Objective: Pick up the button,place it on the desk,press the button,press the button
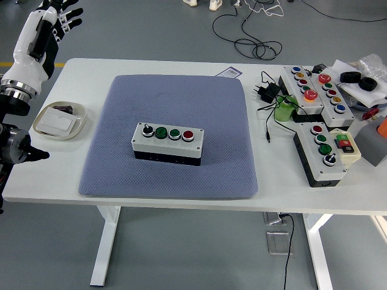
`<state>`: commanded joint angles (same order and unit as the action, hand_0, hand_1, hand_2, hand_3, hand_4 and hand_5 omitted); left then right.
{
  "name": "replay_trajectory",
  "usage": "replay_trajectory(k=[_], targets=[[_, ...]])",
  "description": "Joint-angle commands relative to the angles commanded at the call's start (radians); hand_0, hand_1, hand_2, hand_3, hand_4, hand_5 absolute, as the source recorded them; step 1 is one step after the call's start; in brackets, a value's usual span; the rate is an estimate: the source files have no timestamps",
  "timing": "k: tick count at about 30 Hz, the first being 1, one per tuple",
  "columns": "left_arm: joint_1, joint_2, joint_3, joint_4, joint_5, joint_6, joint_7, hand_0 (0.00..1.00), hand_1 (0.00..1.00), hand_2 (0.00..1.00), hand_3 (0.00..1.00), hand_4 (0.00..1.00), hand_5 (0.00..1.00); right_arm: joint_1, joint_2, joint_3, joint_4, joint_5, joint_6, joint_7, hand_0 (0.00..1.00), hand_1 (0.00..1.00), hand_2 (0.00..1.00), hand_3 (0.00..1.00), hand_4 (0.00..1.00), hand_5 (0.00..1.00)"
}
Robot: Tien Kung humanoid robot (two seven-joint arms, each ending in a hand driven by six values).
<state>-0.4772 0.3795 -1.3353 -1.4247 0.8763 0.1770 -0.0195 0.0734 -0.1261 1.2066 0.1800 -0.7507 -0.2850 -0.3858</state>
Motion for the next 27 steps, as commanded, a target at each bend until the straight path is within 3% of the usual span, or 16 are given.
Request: replay_trajectory(k=[5,12,27], targets=[[0.084,-0.003,-0.053,-0.032,-0.162,-0.022,0.014,0.833,0.842,0.877,0.917,0.736,0.998,0.002,0.001,0.001,0.000,-0.002,-0.001,-0.002,0.643,0.507,0.547,0.588,0.241,0.342],[0.213,-0.023,-0.112,-0.086,-0.076,-0.067,0.044,0.833,0.843,0.875,0.913,0.736,0.998,0.005,0.003,-0.005,0.000,-0.004,0.000,-0.007,0.643,0.508,0.547,0.589,0.240,0.341],[0.342,-0.034,-0.199,-0.126,-0.016,-0.102,0.071,0.833,0.842,0.871,0.896,0.735,0.998,-0.002,0.002,0.002,0.000,-0.009,-0.003,-0.006,0.643,0.508,0.547,0.590,0.240,0.340]])
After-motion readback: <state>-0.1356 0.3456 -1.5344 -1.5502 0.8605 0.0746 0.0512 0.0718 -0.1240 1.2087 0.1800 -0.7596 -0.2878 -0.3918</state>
